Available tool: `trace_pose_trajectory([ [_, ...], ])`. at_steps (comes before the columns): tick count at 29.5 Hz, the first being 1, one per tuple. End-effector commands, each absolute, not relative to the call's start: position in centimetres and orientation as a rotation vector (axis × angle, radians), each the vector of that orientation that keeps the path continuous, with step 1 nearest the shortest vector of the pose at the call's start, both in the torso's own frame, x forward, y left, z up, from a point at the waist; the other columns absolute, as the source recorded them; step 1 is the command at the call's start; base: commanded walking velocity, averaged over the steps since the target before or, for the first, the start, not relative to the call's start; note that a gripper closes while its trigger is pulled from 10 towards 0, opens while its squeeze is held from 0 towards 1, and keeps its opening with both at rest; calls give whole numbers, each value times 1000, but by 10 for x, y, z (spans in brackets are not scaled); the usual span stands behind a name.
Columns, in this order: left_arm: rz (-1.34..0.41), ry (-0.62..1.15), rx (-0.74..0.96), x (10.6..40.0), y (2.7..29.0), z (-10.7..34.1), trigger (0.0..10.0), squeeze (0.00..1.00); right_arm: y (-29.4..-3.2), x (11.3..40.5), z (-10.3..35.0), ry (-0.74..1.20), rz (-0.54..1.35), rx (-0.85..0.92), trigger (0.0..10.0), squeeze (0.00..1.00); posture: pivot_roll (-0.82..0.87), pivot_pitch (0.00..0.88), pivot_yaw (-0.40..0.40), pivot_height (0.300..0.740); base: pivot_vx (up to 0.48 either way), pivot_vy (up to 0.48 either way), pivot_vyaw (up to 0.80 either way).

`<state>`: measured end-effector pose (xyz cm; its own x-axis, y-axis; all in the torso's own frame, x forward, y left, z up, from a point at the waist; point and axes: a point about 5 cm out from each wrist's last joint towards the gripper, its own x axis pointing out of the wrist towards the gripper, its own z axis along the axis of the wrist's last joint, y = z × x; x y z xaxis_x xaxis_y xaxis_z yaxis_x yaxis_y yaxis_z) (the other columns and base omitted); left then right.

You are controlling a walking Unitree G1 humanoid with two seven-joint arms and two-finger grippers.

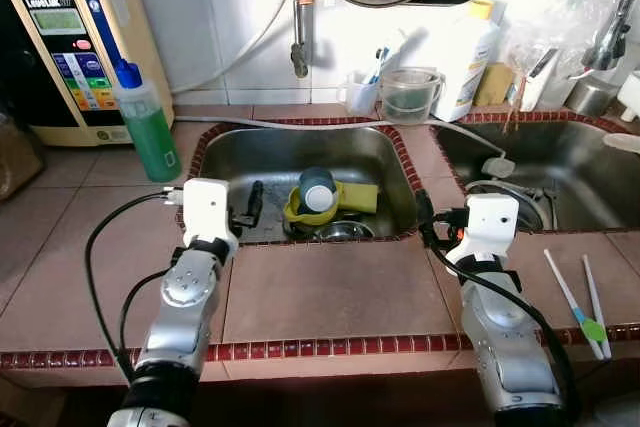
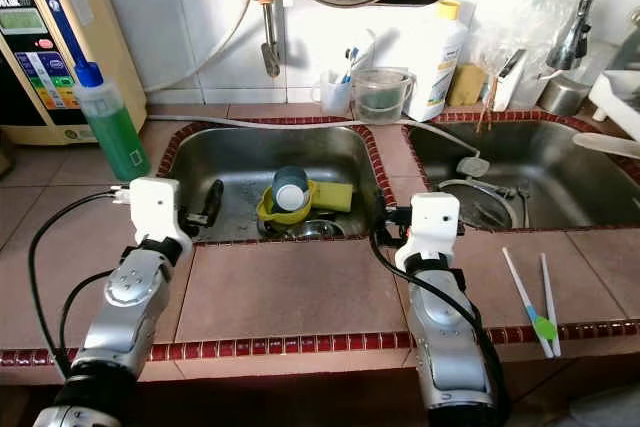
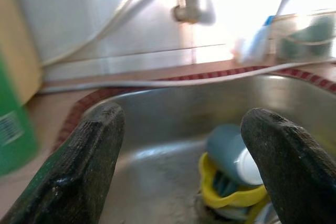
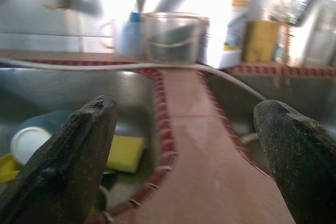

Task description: Kitchen organization

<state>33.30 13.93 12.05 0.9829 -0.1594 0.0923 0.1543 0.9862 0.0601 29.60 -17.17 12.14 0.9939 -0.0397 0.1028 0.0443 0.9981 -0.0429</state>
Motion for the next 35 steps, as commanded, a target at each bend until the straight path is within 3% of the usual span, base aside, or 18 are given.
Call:
trace_pose_trajectory([
  [1,-178,-98,52,336,135,123,10000,0,-176,295,129,-135,-68,-44,10000,0,-232,0,94,740,0,0,0],
  [11,-245,-97,55,344,123,127,10000,0,-184,282,124,-130,-137,-38,10000,0,-273,0,137,740,0,0,0],
  [35,-163,-127,69,334,140,125,10000,0,-163,297,125,-113,-31,-25,10000,0,-173,0,56,740,0,0,0],
])
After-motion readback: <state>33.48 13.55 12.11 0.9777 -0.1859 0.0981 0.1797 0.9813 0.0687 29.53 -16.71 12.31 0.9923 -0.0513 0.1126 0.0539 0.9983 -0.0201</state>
